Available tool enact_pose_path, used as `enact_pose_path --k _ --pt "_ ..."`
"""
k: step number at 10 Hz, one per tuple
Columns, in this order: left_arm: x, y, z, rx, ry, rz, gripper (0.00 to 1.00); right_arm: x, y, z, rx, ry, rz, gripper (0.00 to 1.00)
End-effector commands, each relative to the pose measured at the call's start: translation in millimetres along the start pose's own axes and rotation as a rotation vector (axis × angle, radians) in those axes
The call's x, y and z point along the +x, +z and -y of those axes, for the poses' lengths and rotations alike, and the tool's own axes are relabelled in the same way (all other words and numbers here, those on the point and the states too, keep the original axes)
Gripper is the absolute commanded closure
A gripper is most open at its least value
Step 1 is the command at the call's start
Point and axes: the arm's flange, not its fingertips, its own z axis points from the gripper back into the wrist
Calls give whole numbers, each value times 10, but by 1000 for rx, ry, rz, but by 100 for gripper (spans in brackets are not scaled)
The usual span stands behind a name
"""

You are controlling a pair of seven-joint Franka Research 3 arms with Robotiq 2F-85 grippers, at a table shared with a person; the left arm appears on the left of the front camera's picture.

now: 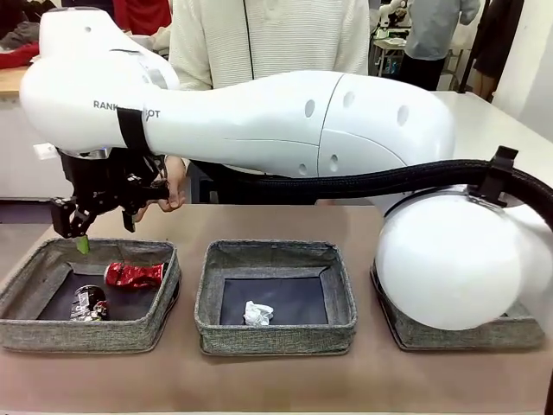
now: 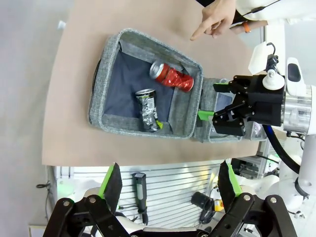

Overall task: Sort the waste into the appropriate baskets.
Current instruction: Place the picked waste into the Fabric basket indicated by the person.

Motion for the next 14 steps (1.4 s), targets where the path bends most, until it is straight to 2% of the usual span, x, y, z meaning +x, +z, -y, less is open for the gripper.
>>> enact_pose_path --k 1,4,5,6,7,8,10,11,12,13,14 --pt "-23 22 -17 7 1 -10 0 128 72 11 24 18 -19 0" --pt "-23 22 -17 7 1 -10 0 -129 256 88 32 -45 -27 0" --pt "-23 22 -17 7 1 -10 0 -489 467 151 2 -107 -43 0" --pt "-23 22 -17 7 1 -10 0 -771 593 184 -23 -112 -35 0" --pt "-23 22 -17 7 1 -10 0 -1316 742 209 -159 -172 -20 0" --pt "-23 22 -17 7 1 -10 0 -1822 847 264 -155 -264 20 0" --pt "-23 22 -17 7 1 -10 0 -2610 954 443 11 -496 -3 0" --pt "-23 22 -17 7 1 -10 0 -2942 955 615 53 -551 20 0" --pt "-23 22 -17 7 1 -10 0 -3133 908 775 78 -579 34 0" --pt "-23 22 -17 7 1 -10 0 -3185 831 908 112 -616 48 0" --pt "-23 22 -17 7 1 -10 0 -2819 818 698 139 -789 -196 0"
